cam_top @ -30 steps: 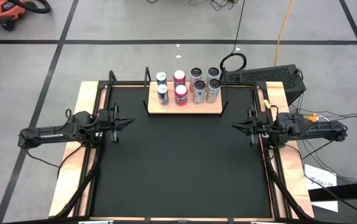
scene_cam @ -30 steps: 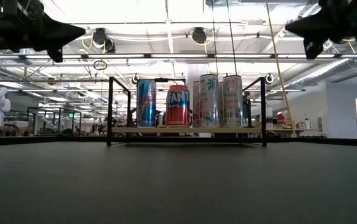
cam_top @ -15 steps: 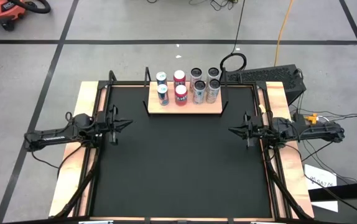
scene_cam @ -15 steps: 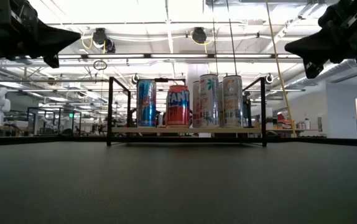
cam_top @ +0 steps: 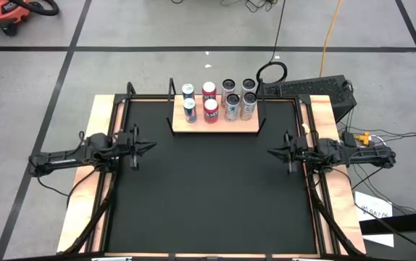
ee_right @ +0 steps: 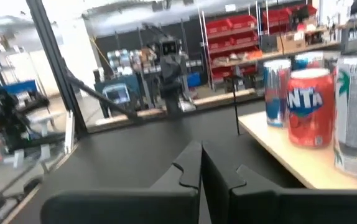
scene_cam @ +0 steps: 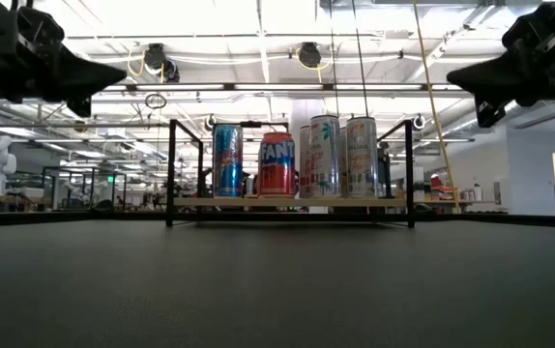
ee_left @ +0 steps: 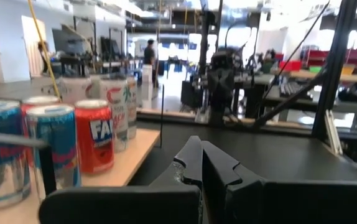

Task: Place canned beverage on shelf
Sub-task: Return to Home Position

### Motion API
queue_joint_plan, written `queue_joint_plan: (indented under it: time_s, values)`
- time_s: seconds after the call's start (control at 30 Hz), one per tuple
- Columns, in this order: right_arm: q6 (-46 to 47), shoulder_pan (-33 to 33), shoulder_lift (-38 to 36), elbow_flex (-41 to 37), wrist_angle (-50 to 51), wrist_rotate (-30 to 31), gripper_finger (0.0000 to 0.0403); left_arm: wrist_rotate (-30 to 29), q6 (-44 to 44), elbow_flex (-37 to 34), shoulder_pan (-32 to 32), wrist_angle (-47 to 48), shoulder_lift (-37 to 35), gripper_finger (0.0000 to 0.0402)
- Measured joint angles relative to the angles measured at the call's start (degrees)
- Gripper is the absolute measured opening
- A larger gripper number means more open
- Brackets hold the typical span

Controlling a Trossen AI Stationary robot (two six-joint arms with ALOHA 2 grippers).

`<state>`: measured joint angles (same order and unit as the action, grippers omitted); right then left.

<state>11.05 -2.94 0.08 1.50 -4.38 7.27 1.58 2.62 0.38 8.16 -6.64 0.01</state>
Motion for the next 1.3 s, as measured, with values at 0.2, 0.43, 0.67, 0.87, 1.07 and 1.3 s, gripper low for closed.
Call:
queue_joint_plan:
  time_s: [0.2,0.43,0.67,0.87,1.07,1.3]
  values:
    - [1.63,0.00,0.04,-0.13,0.63,0.49,0.0000,0.02,-0.01,-0.02,0.00,2.43,0.00,0.0000]
    - [1.73,0.00,0.06,-0.17,1.41,2.98,0.0000,0.22,0.01,-0.02,0.00,5.53,0.66,0.0000]
    - [1.73,0.00,0.08,-0.24,1.81,3.02,0.0000,0.22,-0.01,-0.04,0.00,5.54,0.70,0.0000]
    - [1.73,0.00,0.08,-0.26,1.96,3.04,0.0000,0.22,-0.03,-0.04,0.00,5.54,0.72,0.0000]
    - [1.73,0.00,0.08,-0.26,2.01,3.06,0.0000,0.20,-0.03,-0.07,0.00,5.56,0.72,0.0000]
    - [1.73,0.00,0.08,-0.28,2.03,3.08,0.0000,0.20,-0.03,-0.07,-0.02,5.58,0.72,0.0000]
